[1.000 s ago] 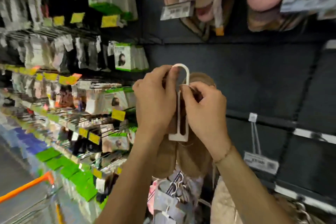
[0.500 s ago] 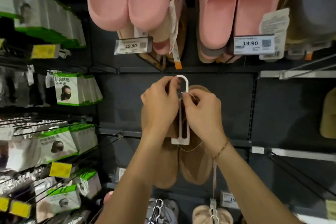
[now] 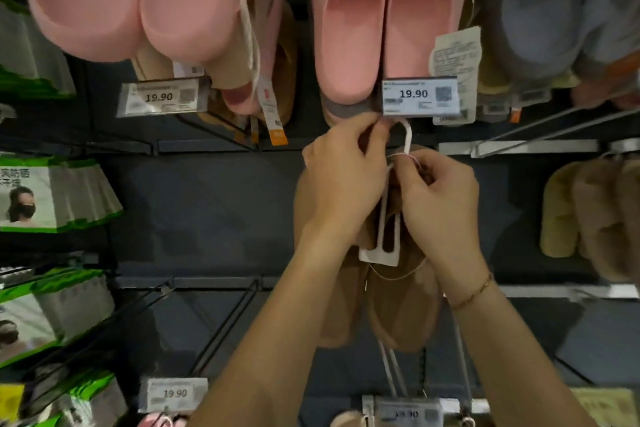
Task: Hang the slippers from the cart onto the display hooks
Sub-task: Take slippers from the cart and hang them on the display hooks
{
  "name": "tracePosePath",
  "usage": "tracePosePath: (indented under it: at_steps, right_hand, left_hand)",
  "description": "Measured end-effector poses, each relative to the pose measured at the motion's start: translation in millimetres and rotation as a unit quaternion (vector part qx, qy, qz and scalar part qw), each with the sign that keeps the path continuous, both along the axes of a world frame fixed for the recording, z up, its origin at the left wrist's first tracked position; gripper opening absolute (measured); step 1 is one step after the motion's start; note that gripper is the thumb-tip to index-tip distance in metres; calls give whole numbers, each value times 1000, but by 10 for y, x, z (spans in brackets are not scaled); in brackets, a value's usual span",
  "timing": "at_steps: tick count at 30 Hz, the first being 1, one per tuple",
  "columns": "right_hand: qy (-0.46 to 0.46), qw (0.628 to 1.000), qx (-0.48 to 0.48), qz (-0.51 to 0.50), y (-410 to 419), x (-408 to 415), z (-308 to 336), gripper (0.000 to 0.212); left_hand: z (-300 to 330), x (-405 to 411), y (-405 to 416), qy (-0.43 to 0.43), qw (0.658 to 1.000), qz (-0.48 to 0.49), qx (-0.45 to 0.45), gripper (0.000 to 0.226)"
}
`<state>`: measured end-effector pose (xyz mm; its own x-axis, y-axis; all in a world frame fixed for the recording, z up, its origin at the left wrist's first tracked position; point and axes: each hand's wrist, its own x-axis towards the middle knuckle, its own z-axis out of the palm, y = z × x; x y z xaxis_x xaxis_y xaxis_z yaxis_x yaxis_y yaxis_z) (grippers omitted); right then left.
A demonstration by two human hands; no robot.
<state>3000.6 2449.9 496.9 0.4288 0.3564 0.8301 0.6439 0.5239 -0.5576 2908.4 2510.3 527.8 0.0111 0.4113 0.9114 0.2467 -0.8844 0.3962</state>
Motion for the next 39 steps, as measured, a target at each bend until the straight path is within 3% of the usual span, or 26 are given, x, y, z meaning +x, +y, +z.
tracePosePath:
  at_steps: [7, 14, 19, 22, 27, 30, 34, 37, 39]
  right_hand:
    - [-31, 999, 9, -11, 98, 329, 113, 23]
    - [-34, 998, 38, 38, 182, 447, 194, 22]
    - [-38, 998, -25, 45, 423, 530, 179, 23]
    - [-37, 997, -59, 33, 692, 600, 111, 26]
    - [-19, 997, -65, 23, 1193, 691, 17, 29]
    - [-4, 995, -84, 44, 1449, 733, -48, 25]
    - [-8, 991, -128, 36, 1792, 799, -192, 20]
    - [15, 990, -125, 70, 1870, 843, -304, 16]
    - [30, 988, -112, 99, 1864, 874, -409, 22]
  left_hand:
    - [16, 312, 54, -57, 998, -32, -16, 23]
    - [103, 400, 101, -95, 992, -25, 78, 20]
    - [101, 428, 369, -70, 997, 0, -29, 13]
    - [25, 471, 651, -18, 997, 38, -66, 24]
    - [-167, 600, 1040, 83, 982, 169, 15, 25]
    - [-343, 674, 1249, 165, 957, 237, 9, 33]
    - [-642, 762, 1640, 287, 922, 259, -11, 80]
    - [-862, 785, 1826, 323, 911, 256, -4, 78]
    - [-1025, 803, 1903, 345, 912, 216, -48, 73]
